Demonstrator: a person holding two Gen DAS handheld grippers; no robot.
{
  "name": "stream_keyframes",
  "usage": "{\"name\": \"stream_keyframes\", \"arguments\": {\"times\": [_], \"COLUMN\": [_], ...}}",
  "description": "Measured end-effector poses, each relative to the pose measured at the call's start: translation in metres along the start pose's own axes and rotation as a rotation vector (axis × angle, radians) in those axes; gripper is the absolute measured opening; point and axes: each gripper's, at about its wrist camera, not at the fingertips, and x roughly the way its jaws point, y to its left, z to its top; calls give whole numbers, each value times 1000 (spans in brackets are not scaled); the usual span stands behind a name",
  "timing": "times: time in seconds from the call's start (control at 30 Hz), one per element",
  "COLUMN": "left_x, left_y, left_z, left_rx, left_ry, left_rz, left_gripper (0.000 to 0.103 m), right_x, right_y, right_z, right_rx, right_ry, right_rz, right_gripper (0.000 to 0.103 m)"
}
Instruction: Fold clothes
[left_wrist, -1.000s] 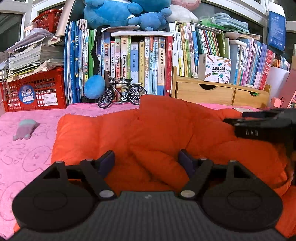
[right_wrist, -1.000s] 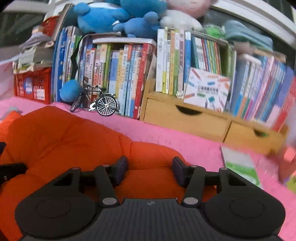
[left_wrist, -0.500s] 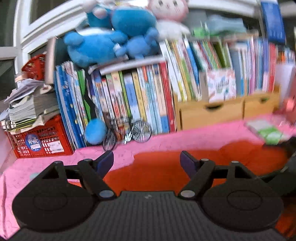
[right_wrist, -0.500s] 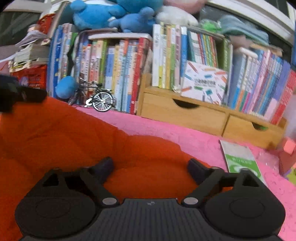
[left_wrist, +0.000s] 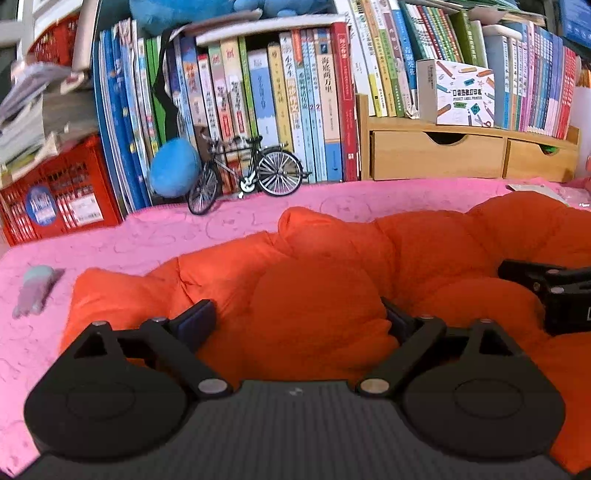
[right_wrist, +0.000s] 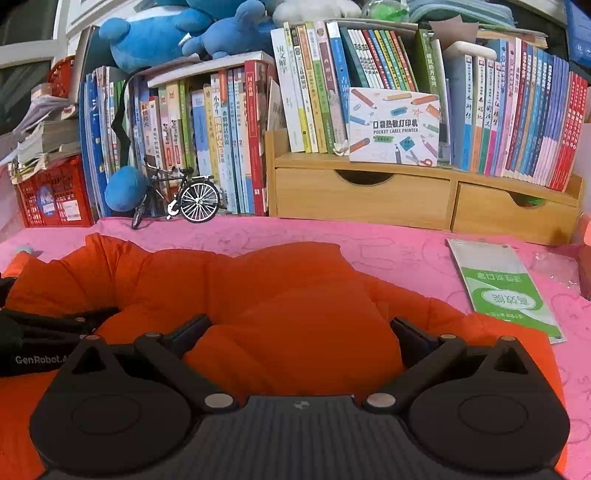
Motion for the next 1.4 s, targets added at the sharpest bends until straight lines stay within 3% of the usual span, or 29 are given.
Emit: {"name": "stream_keyframes", "arguments": {"times": [0.37, 0.5, 0.63, 0.67, 0.7, 0.77, 0.87, 1.0, 1.2, 1.3, 1.4], "left_x": [7, 8, 8, 8, 8, 8, 8, 9, 9, 8, 1], "left_y": [12, 13, 15, 15, 15, 15, 15, 16, 17, 18, 23], "left_z": [2, 2, 3, 3, 3, 3, 4, 4, 6, 6, 9], "left_rx": [-66, -74, -84, -85, -86, -87, -89, -91, -93, -100, -109], "left_ry": [45, 52, 55, 55, 55, 55, 56, 54, 56, 54, 47], "left_rz": [-55, -62, -69, -70, -71, -71, -72, -75, -80, -85, -91], "left_gripper": [96, 97, 97, 97, 97, 97, 97, 97, 98, 98, 98], "right_x": [4, -20, -62, -72, -78, -83, -80, -65, -71, -79, -94], "right_y": [4, 3, 3, 3, 5, 14, 35, 52, 54, 43, 28], "right_z": [1, 5, 18, 22, 26, 30, 20, -8, -33, -41, -38], "right_rx": [-19, -2, 28, 38, 42, 23, -80, -210, -427, -446, -365], "right_ry": [34, -75, -196, -206, -202, -146, -69, 29, 18, 17, 5], "right_rz": [-19, -1, 83, 112, 142, 187, 212, 142, 7, -7, 43], "right_gripper": [103, 99, 94, 80, 51, 22, 20, 18, 17, 17, 18]}}
